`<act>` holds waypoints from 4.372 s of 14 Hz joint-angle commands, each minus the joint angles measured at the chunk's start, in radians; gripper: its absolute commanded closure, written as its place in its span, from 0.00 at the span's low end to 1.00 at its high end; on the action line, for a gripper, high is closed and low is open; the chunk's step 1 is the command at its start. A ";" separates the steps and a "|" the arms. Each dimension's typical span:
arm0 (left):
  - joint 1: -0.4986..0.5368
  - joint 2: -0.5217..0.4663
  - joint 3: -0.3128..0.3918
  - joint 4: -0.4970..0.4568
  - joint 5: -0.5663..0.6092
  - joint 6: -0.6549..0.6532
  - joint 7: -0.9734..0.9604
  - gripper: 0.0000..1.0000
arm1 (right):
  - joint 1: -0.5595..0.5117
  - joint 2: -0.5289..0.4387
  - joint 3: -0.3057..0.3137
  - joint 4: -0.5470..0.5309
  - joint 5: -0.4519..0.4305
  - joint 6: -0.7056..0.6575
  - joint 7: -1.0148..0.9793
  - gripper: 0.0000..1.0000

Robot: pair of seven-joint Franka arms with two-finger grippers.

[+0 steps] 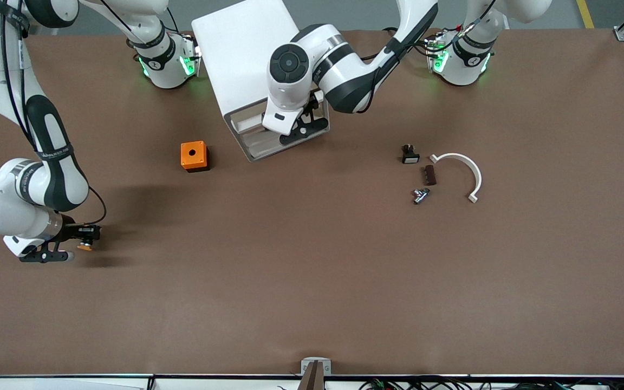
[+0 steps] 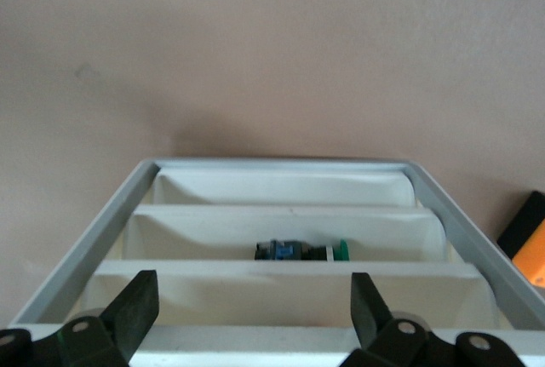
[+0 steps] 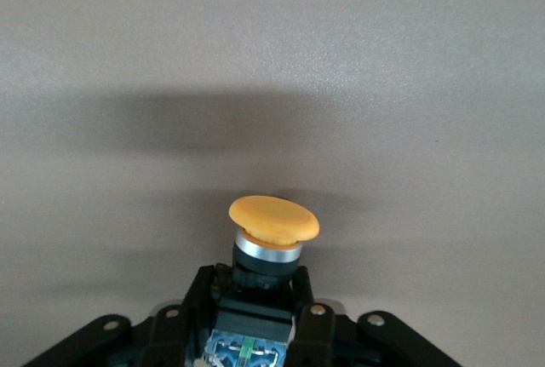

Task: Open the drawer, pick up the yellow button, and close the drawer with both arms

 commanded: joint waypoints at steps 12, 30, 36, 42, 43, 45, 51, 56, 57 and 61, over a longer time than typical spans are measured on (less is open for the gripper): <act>0.007 0.021 -0.003 0.000 -0.173 -0.028 0.010 0.01 | -0.004 -0.069 0.017 0.037 -0.005 -0.126 0.005 0.00; 0.521 -0.387 0.002 -0.369 0.106 -0.051 0.951 0.01 | 0.145 -0.354 0.024 0.379 0.013 -0.812 0.255 0.00; 0.819 -0.424 0.006 -0.256 0.098 -0.160 1.478 0.01 | 0.137 -0.354 0.013 0.495 0.000 -0.914 0.255 0.00; 0.889 -0.498 0.023 -0.199 0.109 -0.162 1.478 0.01 | 0.157 -0.388 0.021 0.509 -0.002 -1.029 0.262 0.00; 0.889 -0.505 0.023 -0.198 0.109 -0.162 1.476 0.01 | 0.168 -0.403 0.022 0.508 0.000 -1.047 0.284 0.00; 0.888 -0.511 0.023 -0.198 0.111 -0.160 1.448 0.01 | 0.178 -0.442 0.024 0.497 0.004 -1.063 0.364 0.00; 0.877 -0.537 0.015 -0.178 0.152 -0.162 1.366 0.01 | 0.133 -0.579 0.014 0.405 0.004 -1.096 0.342 0.00; 0.785 -0.559 0.118 -0.182 0.155 -0.203 1.360 0.01 | 0.094 -0.689 0.016 0.276 0.012 -1.031 0.302 0.00; 0.781 -0.559 0.120 -0.184 0.157 -0.203 1.355 0.01 | 0.094 -0.689 0.016 0.273 0.012 -1.018 0.283 0.00; 0.791 -0.587 0.115 -0.199 0.163 -0.205 1.343 0.01 | 0.140 -0.693 0.013 0.270 0.012 -0.994 0.246 0.00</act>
